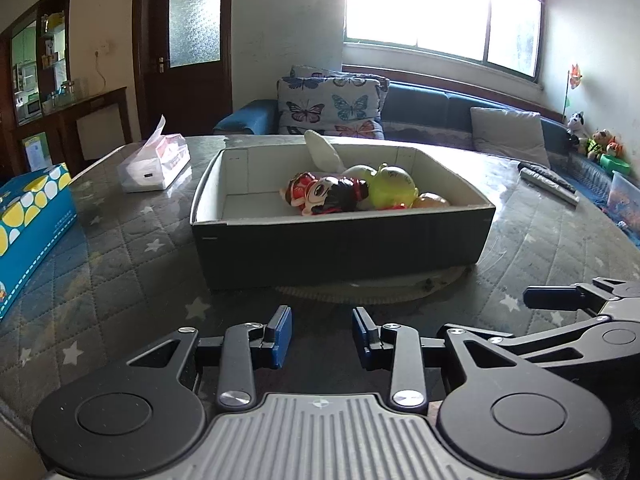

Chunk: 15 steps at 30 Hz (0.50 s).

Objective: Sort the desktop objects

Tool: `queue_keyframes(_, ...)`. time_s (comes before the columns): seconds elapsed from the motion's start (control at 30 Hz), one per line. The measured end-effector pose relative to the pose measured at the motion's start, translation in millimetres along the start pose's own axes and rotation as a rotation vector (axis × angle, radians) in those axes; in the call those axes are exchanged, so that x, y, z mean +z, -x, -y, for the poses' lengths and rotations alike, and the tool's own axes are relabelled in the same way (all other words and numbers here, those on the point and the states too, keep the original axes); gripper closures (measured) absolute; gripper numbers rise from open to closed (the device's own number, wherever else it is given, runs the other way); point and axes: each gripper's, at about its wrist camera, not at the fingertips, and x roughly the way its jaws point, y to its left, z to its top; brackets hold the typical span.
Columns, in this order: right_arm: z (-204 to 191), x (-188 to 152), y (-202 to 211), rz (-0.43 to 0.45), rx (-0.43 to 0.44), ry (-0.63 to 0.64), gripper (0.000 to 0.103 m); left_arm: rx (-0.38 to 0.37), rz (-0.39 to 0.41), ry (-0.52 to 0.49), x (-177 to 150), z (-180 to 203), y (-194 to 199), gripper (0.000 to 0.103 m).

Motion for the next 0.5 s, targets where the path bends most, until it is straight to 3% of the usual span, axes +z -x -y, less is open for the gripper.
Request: queue_keyframes(0.5, -5, -12, 4, -0.007, -0.010, -0.012, 0.000, 0.085, -0.005, -0.011, -15, 1, 3, 0.067)
